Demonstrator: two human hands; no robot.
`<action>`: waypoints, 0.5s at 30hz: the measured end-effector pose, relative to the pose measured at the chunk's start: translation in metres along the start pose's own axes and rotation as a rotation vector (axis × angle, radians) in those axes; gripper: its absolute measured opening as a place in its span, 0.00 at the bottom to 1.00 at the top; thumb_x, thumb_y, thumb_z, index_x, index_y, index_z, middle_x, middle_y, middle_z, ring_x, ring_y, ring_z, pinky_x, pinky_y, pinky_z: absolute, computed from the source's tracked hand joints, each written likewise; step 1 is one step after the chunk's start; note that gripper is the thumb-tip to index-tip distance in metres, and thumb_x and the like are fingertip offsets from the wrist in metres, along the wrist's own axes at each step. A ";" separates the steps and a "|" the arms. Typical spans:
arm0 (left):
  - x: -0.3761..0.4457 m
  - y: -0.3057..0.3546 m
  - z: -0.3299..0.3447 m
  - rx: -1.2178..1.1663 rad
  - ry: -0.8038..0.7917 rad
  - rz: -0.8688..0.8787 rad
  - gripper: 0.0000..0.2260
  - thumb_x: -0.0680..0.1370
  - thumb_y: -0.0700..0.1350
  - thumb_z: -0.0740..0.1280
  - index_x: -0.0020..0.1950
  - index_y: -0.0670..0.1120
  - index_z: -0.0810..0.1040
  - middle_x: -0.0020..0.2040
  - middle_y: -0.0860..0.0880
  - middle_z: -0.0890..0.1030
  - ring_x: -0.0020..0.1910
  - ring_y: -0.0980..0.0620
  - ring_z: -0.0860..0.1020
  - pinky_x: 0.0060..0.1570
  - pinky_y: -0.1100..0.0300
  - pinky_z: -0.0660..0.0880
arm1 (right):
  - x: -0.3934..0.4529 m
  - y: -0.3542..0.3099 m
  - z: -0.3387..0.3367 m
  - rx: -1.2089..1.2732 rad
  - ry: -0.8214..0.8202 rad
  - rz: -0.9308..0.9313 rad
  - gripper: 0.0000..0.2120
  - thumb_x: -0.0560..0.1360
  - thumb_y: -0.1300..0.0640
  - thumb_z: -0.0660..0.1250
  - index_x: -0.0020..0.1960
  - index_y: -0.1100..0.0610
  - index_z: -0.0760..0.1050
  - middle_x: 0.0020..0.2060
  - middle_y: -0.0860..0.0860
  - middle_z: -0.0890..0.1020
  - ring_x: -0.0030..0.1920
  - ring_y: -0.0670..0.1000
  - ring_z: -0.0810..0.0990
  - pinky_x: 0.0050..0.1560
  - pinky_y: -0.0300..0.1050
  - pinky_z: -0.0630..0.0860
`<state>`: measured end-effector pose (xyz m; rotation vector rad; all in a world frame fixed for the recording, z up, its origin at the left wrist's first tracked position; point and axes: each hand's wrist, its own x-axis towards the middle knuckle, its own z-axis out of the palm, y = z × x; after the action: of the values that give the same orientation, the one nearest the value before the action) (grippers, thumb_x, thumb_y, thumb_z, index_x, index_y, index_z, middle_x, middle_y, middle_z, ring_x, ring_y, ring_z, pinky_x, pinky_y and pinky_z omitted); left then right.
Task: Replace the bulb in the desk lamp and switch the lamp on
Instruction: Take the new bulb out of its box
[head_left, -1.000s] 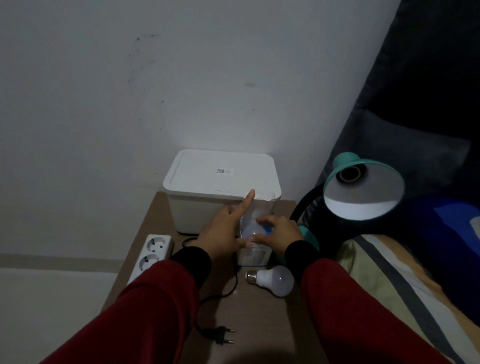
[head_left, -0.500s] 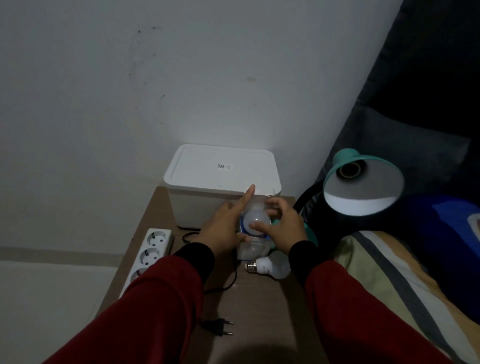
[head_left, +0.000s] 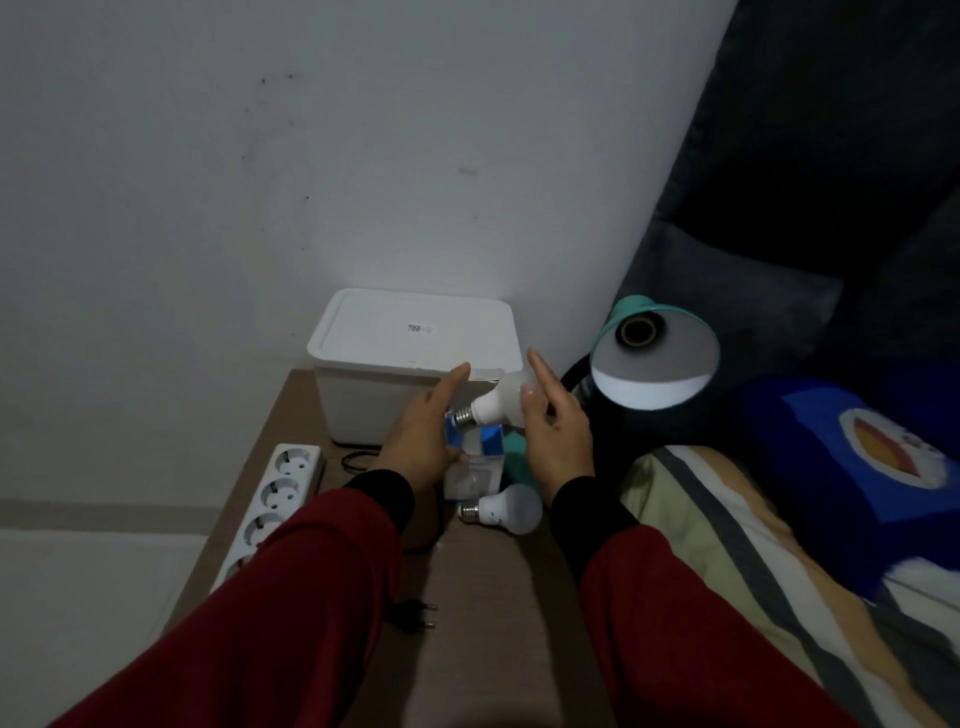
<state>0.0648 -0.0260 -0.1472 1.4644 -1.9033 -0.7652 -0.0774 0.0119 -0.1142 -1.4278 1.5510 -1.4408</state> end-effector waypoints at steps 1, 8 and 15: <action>-0.003 0.000 0.000 -0.004 0.036 0.018 0.43 0.68 0.33 0.73 0.75 0.58 0.57 0.63 0.43 0.72 0.59 0.44 0.74 0.60 0.48 0.76 | -0.003 -0.001 -0.001 0.026 0.008 0.018 0.18 0.80 0.55 0.57 0.67 0.44 0.70 0.64 0.51 0.72 0.65 0.50 0.70 0.68 0.57 0.70; -0.022 0.002 0.004 0.014 0.226 0.064 0.14 0.77 0.38 0.64 0.62 0.47 0.75 0.54 0.42 0.74 0.51 0.45 0.76 0.56 0.52 0.76 | -0.014 -0.001 -0.011 0.191 0.073 0.133 0.17 0.81 0.57 0.55 0.70 0.53 0.66 0.63 0.54 0.72 0.64 0.57 0.73 0.58 0.51 0.78; -0.024 0.003 0.011 -0.031 0.283 -0.045 0.06 0.76 0.37 0.67 0.50 0.38 0.82 0.54 0.41 0.75 0.46 0.54 0.72 0.49 0.71 0.66 | -0.014 0.005 -0.012 0.155 0.086 0.126 0.19 0.79 0.58 0.60 0.70 0.51 0.66 0.60 0.49 0.70 0.64 0.56 0.73 0.63 0.59 0.74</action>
<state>0.0593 -0.0008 -0.1546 1.5125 -1.6437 -0.5707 -0.0865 0.0282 -0.1194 -1.1719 1.5161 -1.5280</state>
